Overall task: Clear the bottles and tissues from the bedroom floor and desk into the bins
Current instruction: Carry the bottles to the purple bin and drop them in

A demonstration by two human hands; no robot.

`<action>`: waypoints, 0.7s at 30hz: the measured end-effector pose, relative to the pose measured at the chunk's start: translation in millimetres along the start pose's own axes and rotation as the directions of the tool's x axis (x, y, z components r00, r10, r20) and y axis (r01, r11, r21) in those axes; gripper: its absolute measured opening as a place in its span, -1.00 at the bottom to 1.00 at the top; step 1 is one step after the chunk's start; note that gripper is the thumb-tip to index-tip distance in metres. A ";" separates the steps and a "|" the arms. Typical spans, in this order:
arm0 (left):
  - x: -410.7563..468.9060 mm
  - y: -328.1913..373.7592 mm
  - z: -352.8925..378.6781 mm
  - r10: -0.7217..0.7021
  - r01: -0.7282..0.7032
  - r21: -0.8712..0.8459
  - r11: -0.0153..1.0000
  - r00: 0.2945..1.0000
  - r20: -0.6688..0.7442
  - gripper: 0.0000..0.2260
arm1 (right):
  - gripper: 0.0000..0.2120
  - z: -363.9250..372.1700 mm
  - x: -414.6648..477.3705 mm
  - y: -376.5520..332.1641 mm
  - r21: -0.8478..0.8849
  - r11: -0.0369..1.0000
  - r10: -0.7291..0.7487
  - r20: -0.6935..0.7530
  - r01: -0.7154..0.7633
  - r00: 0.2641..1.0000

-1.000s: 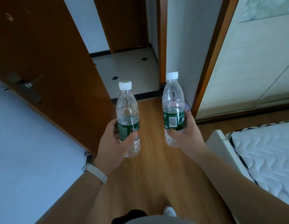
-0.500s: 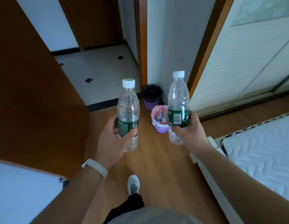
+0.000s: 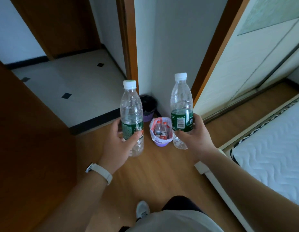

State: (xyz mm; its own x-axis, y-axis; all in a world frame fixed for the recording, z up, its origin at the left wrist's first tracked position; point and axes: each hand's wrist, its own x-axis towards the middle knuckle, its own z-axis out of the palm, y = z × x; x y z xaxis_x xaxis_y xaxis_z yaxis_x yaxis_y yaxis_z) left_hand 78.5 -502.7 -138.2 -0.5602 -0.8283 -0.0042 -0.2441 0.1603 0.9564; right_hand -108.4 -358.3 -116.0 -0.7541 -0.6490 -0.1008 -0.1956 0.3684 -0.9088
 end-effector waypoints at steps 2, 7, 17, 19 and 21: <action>18.0 -2.6 -0.1 -0.003 0.003 0.005 1.000 1.000 0.023 -0.53 | -0.41 3.5 12.9 0.5 0.018 1.000 0.008 -0.015 -0.008 1.000; 62.5 -10.8 13.8 -0.011 0.007 0.054 0.999 0.997 0.081 -0.56 | -0.47 7.9 46.3 9.8 0.022 0.999 0.030 -0.050 -0.029 0.998; 172.0 -13.4 46.6 -0.066 0.043 0.129 0.991 0.982 0.179 -0.53 | -0.56 23.0 156.7 23.5 0.124 0.987 0.103 -0.010 -0.101 0.995; 201.5 -10.5 55.9 -0.080 0.053 0.146 0.988 0.979 0.188 -0.52 | -0.62 22.3 186.0 25.5 0.114 0.990 0.089 -0.017 -0.086 0.996; 230.0 -11.0 65.9 -0.094 0.059 0.169 0.984 0.974 0.205 -0.50 | -0.63 19.7 213.4 26.1 0.091 0.992 0.087 -0.028 -0.084 0.996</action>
State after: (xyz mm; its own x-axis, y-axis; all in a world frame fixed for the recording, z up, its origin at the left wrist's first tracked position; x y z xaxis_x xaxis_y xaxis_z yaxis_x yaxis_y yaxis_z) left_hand -99.9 -659.7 -168.9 -0.6853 -0.7118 -0.1536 -0.4068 0.1992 0.8915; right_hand -262.1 -500.3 -169.2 -0.7855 -0.5957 -0.1677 -0.0742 0.3597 -0.9301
